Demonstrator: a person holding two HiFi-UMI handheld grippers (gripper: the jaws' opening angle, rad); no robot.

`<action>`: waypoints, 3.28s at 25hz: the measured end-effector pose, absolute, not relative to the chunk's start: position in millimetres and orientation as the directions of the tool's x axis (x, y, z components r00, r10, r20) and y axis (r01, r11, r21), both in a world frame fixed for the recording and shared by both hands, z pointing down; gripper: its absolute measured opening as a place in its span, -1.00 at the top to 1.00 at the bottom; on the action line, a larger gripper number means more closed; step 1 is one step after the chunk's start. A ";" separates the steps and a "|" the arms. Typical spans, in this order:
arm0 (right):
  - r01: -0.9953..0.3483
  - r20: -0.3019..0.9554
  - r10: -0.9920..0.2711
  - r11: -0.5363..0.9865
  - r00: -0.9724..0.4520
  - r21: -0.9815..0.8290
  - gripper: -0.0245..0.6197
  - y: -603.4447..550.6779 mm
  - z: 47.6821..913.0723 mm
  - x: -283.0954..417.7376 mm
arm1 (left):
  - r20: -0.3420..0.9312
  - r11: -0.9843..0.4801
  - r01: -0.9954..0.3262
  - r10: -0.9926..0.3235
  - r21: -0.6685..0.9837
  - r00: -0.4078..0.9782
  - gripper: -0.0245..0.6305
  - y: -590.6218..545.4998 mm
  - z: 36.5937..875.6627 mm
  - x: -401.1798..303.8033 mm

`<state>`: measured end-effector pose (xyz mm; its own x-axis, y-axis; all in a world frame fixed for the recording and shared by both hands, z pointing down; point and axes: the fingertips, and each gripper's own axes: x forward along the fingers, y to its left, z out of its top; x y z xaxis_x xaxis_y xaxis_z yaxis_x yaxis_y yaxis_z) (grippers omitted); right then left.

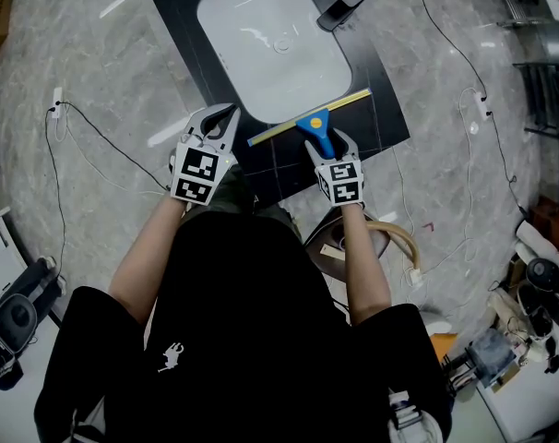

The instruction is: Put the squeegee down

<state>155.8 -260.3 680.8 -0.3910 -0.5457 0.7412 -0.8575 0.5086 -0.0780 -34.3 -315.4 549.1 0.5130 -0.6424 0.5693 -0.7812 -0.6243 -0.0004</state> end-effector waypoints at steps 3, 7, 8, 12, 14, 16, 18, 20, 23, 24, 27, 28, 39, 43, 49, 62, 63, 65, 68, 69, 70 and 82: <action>-0.860 0.722 -0.561 0.502 -0.405 -0.092 0.06 -253.6 669.8 161.1 | 0.561 -0.618 -0.786 -0.653 -0.008 0.508 0.92 -310.1 543.6 -35.6; -0.866 0.692 -0.591 0.490 -0.415 -0.100 0.06 -241.9 651.2 171.2 | 0.540 -0.606 -0.795 -0.674 -0.015 0.504 0.92 -301.6 534.4 -30.7; -0.869 0.681 -0.602 0.484 -0.418 -0.106 0.06 -239.1 644.5 173.5 | 0.534 -0.604 -0.797 -0.679 -0.017 0.504 0.92 -299.0 531.4 -28.2; -0.874 0.632 -0.645 0.472 -0.429 -0.111 0.06 -228.6 616.5 181.0 | 0.500 -0.596 -0.803 -0.700 -0.013 0.511 0.92 -285.9 518.3 -16.3; -0.879 0.603 -0.673 0.464 -0.428 -0.106 0.14 -223.9 601.9 186.0 | 0.480 -0.594 -0.804 -0.706 -0.002 0.520 0.92 -277.0 512.3 -11.2; -0.887 0.576 -0.702 0.451 -0.419 -0.095 0.25 -218.2 585.9 192.8 | 0.462 -0.593 -0.804 -0.707 0.025 0.536 0.92 -266.0 505.8 -6.7; -0.894 0.543 -0.730 0.437 -0.415 -0.095 0.39 -212.3 567.7 198.8 | 0.448 -0.590 -0.807 -0.712 0.036 0.541 0.92 -255.1 498.0 -3.6; -0.899 0.510 -0.754 0.426 -0.414 -0.100 0.54 -204.4 550.3 203.2 | 0.437 -0.583 -0.812 -0.723 0.030 0.535 0.92 -243.8 491.0 -1.6; -0.908 0.468 -0.786 0.409 -0.403 -0.095 0.77 -188.2 529.4 209.6 | 0.419 -0.570 -0.821 -0.738 0.033 0.529 0.92 -224.1 484.2 1.3; -0.911 0.453 -0.797 0.401 -0.399 -0.096 0.84 -182.8 522.9 212.0 | 0.411 -0.566 -0.824 -0.743 0.035 0.528 0.92 -217.5 481.7 2.3; -0.916 0.410 -0.821 0.385 -0.397 -0.116 0.92 -166.1 504.4 217.1 | 0.386 -0.550 -0.834 -0.761 0.045 0.522 0.92 -197.7 471.8 3.8; -0.917 0.400 -0.827 0.381 -0.396 -0.120 0.92 -159.8 499.0 218.4 | 0.375 -0.540 -0.839 -0.767 0.061 0.521 0.92 -191.1 467.4 4.0; -0.912 0.316 -0.855 0.384 -0.411 -0.148 0.92 -101.0 453.0 215.6 | 0.309 -0.519 -0.852 -0.801 0.072 0.513 0.92 -120.3 436.0 4.8; -0.908 0.279 -0.864 0.390 -0.418 -0.154 0.92 -91.8 439.3 205.7 | 0.290 -0.515 -0.855 -0.811 0.060 0.509 0.92 -107.5 427.9 -5.4; -0.920 0.259 -0.883 0.371 -0.392 -0.130 0.92 -79.3 420.6 191.7 | 0.250 -0.543 -0.839 -0.808 0.033 0.533 0.92 -104.1 414.4 -15.1; -0.978 0.230 -0.951 0.191 -0.206 -0.087 0.92 -33.4 367.7 141.7 | 0.170 -0.624 -0.781 -0.767 0.028 0.618 0.92 -95.1 381.0 -82.0; -0.981 0.230 -0.954 0.176 -0.190 -0.081 0.92 -28.8 366.1 138.3 | 0.165 -0.628 -0.778 -0.765 0.028 0.623 0.92 -94.6 380.1 -85.8; -0.987 0.230 -0.960 0.146 -0.158 -0.069 0.92 -20.0 361.6 133.2 | 0.152 -0.637 -0.770 -0.759 0.027 0.633 0.92 -93.7 375.9 -91.9; -0.993 0.216 -0.969 0.106 -0.116 -0.056 0.92 -6.8 352.1 125.9 | 0.132 -0.652 -0.758 -0.751 0.015 0.647 0.92 -90.3 367.2 -99.9; -0.994 0.209 -0.973 0.094 -0.103 -0.053 0.92 -1.7 348.5 123.9 | 0.125 -0.657 -0.754 -0.747 0.008 0.653 0.92 -88.2 364.2 -101.8; -0.995 0.200 -0.976 0.082 -0.091 -0.051 0.92 4.0 344.8 122.5 | 0.118 -0.664 -0.748 -0.742 0.000 0.660 0.92 -85.3 361.1 -102.9; -0.998 0.125 -0.992 -0.010 0.002 -0.059 0.92 54.1 318.8 109.6 | 0.060 -0.734 -0.679 -0.679 -0.029 0.731 0.92 -55.1 331.6 -102.0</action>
